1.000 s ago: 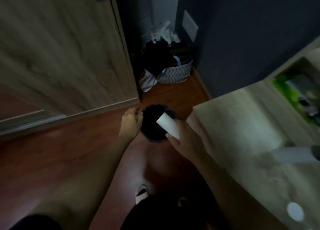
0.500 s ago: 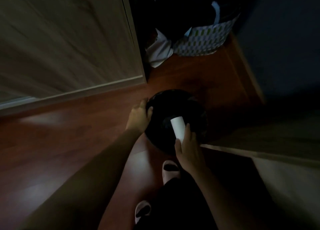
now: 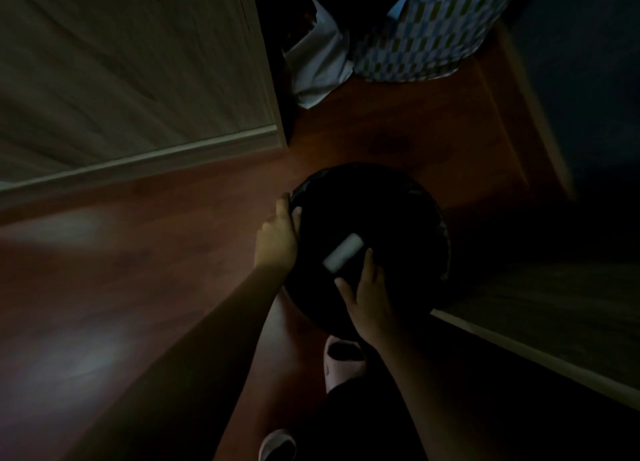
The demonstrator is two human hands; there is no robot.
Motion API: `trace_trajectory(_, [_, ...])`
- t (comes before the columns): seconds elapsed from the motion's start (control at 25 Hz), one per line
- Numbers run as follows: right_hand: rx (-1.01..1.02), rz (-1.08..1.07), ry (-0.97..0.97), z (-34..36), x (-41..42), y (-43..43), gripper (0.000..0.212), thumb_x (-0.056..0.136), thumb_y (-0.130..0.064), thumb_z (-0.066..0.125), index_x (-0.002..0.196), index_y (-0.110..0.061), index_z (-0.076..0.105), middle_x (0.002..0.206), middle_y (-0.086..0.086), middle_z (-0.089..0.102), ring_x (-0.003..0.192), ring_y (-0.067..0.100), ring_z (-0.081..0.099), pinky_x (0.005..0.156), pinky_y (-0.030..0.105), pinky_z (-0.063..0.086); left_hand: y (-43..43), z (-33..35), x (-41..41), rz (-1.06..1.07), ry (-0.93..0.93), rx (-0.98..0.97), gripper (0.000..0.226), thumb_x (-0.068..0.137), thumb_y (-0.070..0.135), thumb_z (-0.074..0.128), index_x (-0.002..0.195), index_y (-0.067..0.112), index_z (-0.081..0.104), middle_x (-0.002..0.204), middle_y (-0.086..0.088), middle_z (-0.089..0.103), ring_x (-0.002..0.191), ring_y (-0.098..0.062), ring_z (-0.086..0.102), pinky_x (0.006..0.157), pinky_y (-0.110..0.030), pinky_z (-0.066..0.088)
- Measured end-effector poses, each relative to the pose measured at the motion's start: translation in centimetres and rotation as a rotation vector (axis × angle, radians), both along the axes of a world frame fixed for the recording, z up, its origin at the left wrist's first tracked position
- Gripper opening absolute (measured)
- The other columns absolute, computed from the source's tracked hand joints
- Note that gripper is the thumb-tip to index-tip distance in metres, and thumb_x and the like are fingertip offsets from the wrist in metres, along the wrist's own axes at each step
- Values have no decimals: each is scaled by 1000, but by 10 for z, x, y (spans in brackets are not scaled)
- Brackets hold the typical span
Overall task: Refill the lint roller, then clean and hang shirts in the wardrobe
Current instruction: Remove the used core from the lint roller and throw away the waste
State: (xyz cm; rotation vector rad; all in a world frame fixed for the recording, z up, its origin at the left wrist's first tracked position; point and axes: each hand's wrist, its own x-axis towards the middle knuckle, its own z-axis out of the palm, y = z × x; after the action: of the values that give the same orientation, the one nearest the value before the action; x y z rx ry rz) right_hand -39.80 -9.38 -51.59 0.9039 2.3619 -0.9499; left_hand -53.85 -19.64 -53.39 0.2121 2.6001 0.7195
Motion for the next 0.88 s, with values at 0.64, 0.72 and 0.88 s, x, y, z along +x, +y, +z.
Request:
trace_trajectory(0.64, [59,29,357,438,55,-23,66,96,-47,33,148,-15,9,154,12,16,140,28,20,110,43,28,-25,447,69,-162,221,197,39,100,29,40,122,1,55,111,-28,63,102,-45,57,81,-42,44])
trace_trajectory(0.72, [94,-6,422,483,84,-28,65,95,-48,33,147,-13,15,151,14,22,137,30,26,107,46,32,-27,493,97,-136,253,264,35,100,27,41,108,-2,59,97,-29,65,91,-45,60,72,-40,43])
trace_trajectory(0.88, [215,-20,565,555,156,-19,64,93,-45,36,143,-5,28,140,16,39,127,29,40,100,36,38,-20,559,173,-182,277,323,36,100,27,39,104,-2,60,92,-27,65,89,-42,60,69,-40,42])
